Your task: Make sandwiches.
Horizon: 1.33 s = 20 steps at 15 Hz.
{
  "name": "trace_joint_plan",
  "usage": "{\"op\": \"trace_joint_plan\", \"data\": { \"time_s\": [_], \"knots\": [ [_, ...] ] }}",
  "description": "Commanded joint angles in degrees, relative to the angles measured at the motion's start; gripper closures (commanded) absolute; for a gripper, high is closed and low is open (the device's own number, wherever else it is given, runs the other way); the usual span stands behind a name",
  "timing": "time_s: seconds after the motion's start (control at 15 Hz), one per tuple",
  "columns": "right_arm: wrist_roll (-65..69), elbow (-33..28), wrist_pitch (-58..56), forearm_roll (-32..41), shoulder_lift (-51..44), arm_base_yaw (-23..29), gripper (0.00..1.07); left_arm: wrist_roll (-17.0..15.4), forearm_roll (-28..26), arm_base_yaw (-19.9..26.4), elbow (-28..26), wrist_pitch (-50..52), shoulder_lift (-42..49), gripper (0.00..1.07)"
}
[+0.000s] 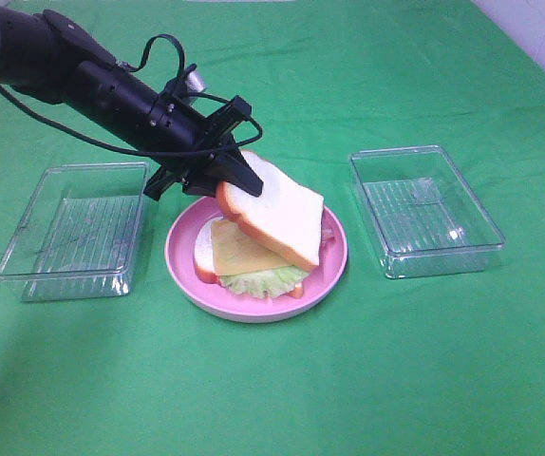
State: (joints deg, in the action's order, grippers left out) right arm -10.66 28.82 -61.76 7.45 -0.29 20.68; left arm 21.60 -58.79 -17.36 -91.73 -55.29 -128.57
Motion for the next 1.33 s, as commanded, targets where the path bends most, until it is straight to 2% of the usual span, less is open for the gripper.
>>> {"op": "trace_joint_plan", "data": {
  "time_s": [0.07,0.13,0.2,0.4,0.67,0.73,0.87,1.0,1.13,1.33],
  "knots": [
    [-0.7,0.0,0.6,-0.1,-0.9,0.1,0.35,-0.5,-0.2,-0.2,-0.1,0.3,-0.1,1.07],
    [-0.7,0.0,0.6,-0.1,-0.9,0.1,0.35,-0.7,0.5,-0.2,-0.1,0.3,-0.1,1.03],
    [-0.7,0.0,0.6,-0.1,-0.9,0.1,0.35,-1.4,2.6,-0.2,-0.1,0.3,-0.1,0.88],
    [-0.7,0.0,0.6,-0.1,-0.9,0.1,0.35,-4.5,6.9,-0.2,-0.1,-0.2,-0.1,0.54],
    [-0.7,0.0,0.6,-0.1,-0.9,0.1,0.35,-4.7,8.7,-0.2,-0.1,-1.8,0.9,0.38],
    [-0.7,0.0,0.6,-0.1,-0.9,0.1,0.35,-4.7,11.6,-0.2,-0.1,-1.8,2.0,0.27],
    [-0.7,0.0,0.6,-0.2,-0.9,0.1,0.35,-6.1,15.0,-0.2,-0.1,-1.7,4.0,0.20],
    [-0.7,0.0,0.6,-0.2,-0.9,0.1,0.35,-6.1,17.0,-0.2,-0.2,-2.9,5.7,0.20],
    [-0.7,0.0,0.6,-0.2,-0.9,0.1,0.35,-5.8,23.3,0.9,-0.4,-7.5,9.9,0.20],
    [-0.7,0.0,0.6,-0.2,-0.9,0.1,0.35,-5.9,28.1,1.4,-1.4,-10.2,15.0,0.20]
  ]
}}
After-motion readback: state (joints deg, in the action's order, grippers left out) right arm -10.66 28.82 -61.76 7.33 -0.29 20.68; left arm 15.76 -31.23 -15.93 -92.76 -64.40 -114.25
